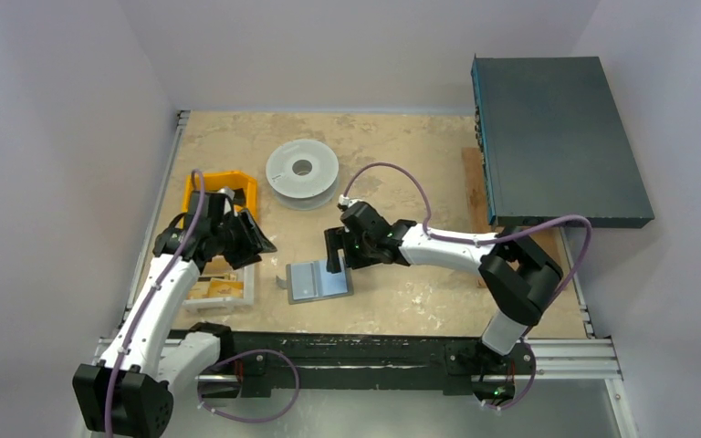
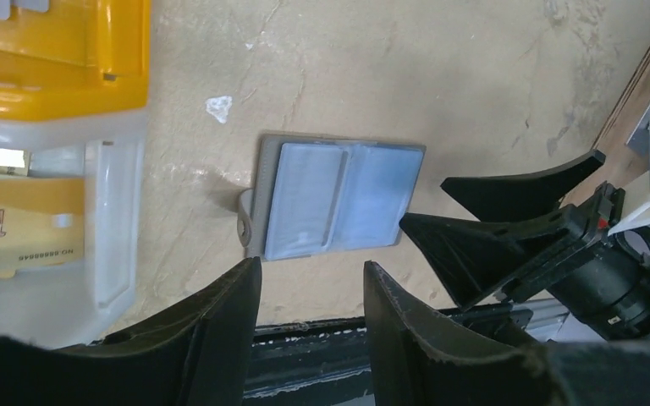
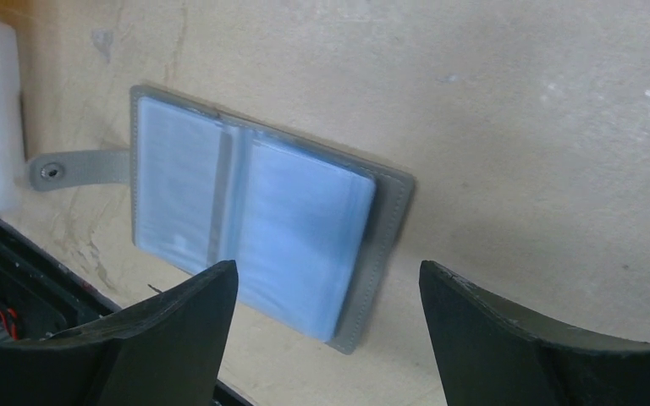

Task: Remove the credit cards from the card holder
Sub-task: Remove the credit card from the card holder.

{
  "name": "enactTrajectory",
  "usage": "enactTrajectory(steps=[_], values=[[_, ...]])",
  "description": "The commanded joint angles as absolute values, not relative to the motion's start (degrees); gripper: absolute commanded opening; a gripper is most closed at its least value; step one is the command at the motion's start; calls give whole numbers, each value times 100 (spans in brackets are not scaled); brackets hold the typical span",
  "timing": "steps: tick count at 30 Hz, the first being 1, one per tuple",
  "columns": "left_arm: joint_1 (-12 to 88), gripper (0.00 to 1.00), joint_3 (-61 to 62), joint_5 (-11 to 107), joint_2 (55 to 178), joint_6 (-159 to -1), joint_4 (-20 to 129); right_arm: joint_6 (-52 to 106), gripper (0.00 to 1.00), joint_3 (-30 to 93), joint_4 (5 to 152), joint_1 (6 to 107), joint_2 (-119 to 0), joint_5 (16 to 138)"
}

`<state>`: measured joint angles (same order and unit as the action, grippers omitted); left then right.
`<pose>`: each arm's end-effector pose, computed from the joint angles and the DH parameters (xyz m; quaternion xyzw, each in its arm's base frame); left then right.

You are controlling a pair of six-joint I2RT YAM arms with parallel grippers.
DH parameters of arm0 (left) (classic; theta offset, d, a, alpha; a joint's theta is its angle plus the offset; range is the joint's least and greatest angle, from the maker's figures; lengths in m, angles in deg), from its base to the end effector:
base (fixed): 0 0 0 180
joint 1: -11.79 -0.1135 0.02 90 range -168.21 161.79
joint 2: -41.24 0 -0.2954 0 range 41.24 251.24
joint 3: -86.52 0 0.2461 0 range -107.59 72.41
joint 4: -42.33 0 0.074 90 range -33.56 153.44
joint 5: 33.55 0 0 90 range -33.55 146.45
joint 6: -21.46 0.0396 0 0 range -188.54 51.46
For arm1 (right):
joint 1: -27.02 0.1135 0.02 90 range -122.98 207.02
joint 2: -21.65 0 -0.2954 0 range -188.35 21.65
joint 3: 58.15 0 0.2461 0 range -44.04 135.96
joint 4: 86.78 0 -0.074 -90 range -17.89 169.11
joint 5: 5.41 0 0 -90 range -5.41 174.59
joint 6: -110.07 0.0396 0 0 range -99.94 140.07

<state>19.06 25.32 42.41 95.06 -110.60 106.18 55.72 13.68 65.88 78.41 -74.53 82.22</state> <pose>0.1493 -0.0287 0.2898 -0.2505 0.9174 -0.2258 0.2113 0.2149 0.2717 0.2166 -0.1360 0.9346 0.2401 0.2244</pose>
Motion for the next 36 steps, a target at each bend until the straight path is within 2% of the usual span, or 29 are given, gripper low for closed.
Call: enactTrajectory(steps=[1,10,17,24,29,36], values=[[1970,47,2509,3846,9782,-10738,10109,5896,78,1934,6573,8274,-7657,8784],[1844,47,1748,4546,10372,-10344,10528,6218,73,3145,6024,9036,-8640,9402],[1233,46,1557,3775,10708,-10466,10005,6243,69,3921,5465,9365,-9255,9940],[1179,46,1513,3602,10825,-10437,9854,6202,66,4247,5090,9543,-9732,10353],[1179,46,1662,3504,10809,-10427,9783,6189,56,4429,4756,9583,-10079,10463],[1190,45,1976,3419,10706,-10431,9727,6315,31,3764,5149,9543,-9848,10049]])
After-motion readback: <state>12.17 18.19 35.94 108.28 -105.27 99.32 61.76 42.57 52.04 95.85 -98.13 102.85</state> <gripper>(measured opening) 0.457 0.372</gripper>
